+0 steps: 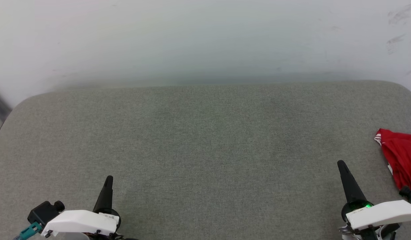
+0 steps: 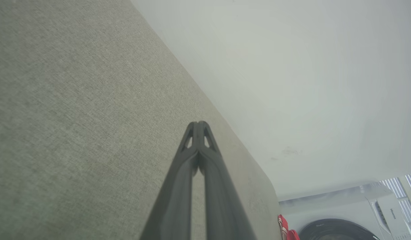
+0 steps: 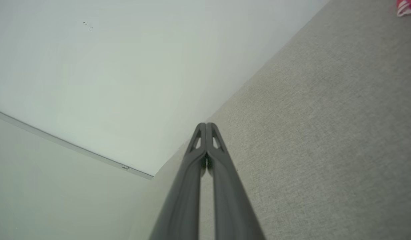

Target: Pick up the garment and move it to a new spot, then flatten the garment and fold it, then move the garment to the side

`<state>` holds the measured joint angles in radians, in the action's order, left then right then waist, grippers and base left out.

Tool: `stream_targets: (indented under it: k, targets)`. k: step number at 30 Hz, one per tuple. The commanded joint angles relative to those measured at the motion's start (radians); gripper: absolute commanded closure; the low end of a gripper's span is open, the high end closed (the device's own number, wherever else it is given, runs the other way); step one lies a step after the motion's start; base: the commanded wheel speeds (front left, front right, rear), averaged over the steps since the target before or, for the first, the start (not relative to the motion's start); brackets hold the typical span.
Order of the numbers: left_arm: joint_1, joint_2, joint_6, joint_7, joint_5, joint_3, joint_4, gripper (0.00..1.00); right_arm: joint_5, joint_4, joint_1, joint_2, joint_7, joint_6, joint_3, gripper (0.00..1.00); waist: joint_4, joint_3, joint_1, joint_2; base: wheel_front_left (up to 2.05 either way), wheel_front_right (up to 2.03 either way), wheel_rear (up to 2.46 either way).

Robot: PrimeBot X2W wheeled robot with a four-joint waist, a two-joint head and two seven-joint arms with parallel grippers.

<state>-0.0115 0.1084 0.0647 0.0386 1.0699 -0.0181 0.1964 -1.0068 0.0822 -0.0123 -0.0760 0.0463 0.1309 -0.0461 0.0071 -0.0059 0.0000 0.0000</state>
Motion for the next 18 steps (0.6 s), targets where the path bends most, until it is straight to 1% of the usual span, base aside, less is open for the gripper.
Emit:
stream_targets:
  k: [1, 18]
  targets:
    - [-0.028, -0.002, 0.008, -0.007, 0.028, -0.01, -0.006, 1.0, -0.035, 0.0, 0.027, -0.008, 0.003, 0.0, -0.002, 1.0, 0.0, 0.0, 0.0, 0.0, 0.0, 0.0, 0.0]
    - [-0.05, -0.018, 0.026, -0.05, 0.178, -0.036, 0.01, 1.0, -0.211, 0.047, 0.056, -0.008, 0.012, 0.0, -0.009, 1.0, -0.002, 0.002, 0.0, 0.0, 0.0, 0.0, 0.0]
